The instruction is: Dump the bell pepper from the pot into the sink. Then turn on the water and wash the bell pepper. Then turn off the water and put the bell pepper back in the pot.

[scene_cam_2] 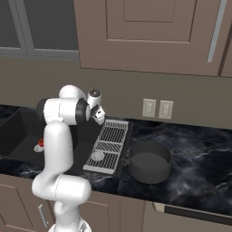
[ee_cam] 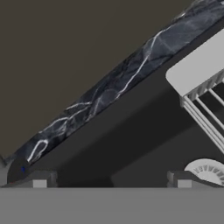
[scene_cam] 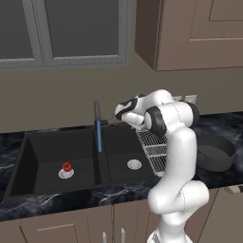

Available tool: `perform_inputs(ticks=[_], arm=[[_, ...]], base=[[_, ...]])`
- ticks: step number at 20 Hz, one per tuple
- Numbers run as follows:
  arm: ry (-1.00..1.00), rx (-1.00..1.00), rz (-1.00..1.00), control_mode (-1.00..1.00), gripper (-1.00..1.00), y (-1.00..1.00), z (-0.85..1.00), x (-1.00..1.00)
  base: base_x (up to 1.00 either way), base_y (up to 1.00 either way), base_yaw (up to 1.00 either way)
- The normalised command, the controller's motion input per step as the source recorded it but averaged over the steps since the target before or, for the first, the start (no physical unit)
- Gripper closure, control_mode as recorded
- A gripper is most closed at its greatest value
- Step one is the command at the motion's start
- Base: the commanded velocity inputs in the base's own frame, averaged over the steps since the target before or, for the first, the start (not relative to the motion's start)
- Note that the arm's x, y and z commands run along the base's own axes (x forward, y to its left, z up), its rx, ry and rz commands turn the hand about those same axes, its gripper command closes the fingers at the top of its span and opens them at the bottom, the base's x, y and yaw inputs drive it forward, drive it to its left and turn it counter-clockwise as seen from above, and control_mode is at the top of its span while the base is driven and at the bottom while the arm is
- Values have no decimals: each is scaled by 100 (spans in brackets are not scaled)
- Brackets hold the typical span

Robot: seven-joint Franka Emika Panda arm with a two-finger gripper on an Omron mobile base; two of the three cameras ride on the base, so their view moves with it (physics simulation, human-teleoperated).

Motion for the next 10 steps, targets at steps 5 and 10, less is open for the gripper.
perform_inputs(ticks=[5, 10], arm=[[1, 0, 0, -100, -100, 12, -12, 7], [0, 0, 0, -100, -100, 24, -4, 17]], base=[[0, 0, 0], [0, 0, 0]])
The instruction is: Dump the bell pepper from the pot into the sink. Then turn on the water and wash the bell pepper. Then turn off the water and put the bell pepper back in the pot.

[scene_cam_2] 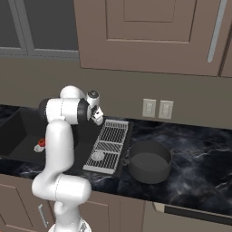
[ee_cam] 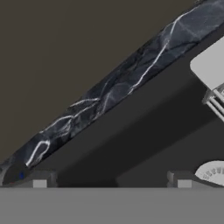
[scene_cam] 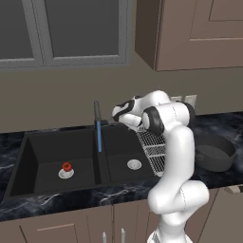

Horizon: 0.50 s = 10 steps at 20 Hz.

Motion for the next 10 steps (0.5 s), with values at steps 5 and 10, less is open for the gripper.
perform_inputs(ticks=[5, 10], arm=[[0, 0, 0, -100, -100, 21, 0, 30], [0, 0, 0, -100, -100, 10, -5, 33]], base=[[0, 0, 0], [0, 0, 0]])
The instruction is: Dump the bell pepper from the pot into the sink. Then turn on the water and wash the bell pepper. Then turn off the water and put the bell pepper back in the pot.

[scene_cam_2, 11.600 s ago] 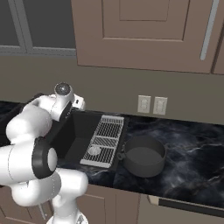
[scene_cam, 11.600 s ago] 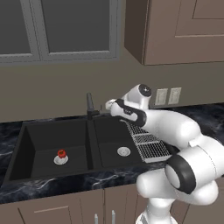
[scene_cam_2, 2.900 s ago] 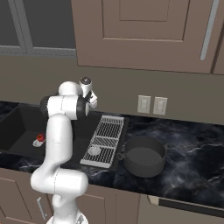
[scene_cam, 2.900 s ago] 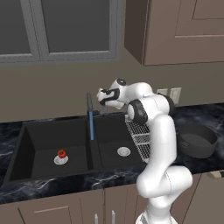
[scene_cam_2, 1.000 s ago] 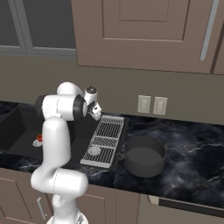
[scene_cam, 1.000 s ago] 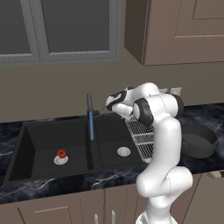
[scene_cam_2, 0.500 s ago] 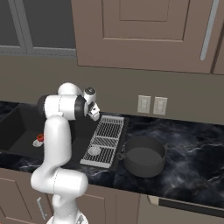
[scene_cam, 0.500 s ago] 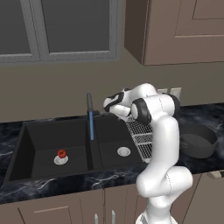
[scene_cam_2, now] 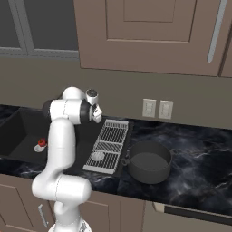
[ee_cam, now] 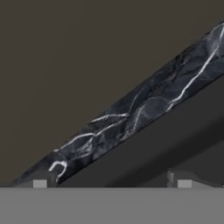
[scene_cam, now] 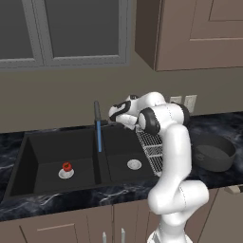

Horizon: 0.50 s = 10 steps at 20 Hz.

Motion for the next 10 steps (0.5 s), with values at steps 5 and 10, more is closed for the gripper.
perform_inputs(ticks=[5, 10], arm=[[3, 0, 0, -100, -100, 5, -11, 33], [3, 0, 0, -100, -100, 11, -13, 32]], base=[[0, 0, 0], [0, 0, 0]])
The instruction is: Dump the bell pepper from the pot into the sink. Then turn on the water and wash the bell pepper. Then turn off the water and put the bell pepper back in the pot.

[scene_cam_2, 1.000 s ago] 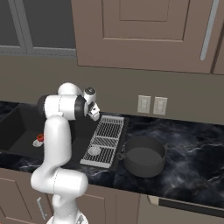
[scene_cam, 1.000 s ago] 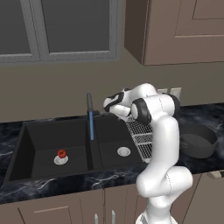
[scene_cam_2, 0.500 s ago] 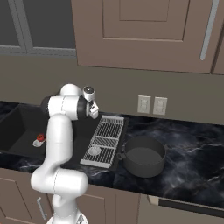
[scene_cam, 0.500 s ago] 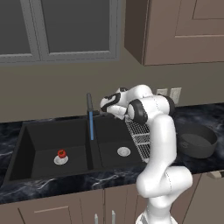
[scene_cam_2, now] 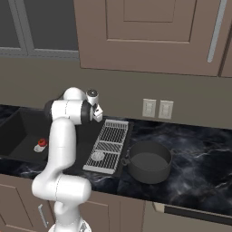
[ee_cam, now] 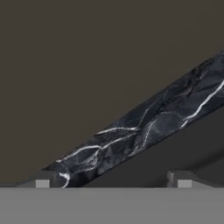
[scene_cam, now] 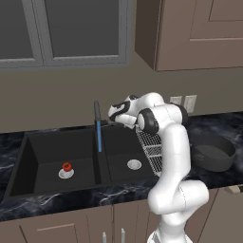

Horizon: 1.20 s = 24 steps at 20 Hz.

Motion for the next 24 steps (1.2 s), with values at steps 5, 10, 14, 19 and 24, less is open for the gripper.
perform_inputs(ticks=[5, 10, 14, 19, 24], arm=[[1, 0, 0, -100, -100, 23, -3, 34], [0, 3, 0, -100, -100, 37, 0, 30], [0, 4, 0, -100, -100, 42, 5, 33], [0, 3, 0, -100, -100, 51, 12, 34], [0, 1, 0, -100, -100, 32, 21, 15]], base=[[0, 0, 0], [0, 0, 0], [0, 0, 0], [0, 0, 0], [0, 0, 0]])
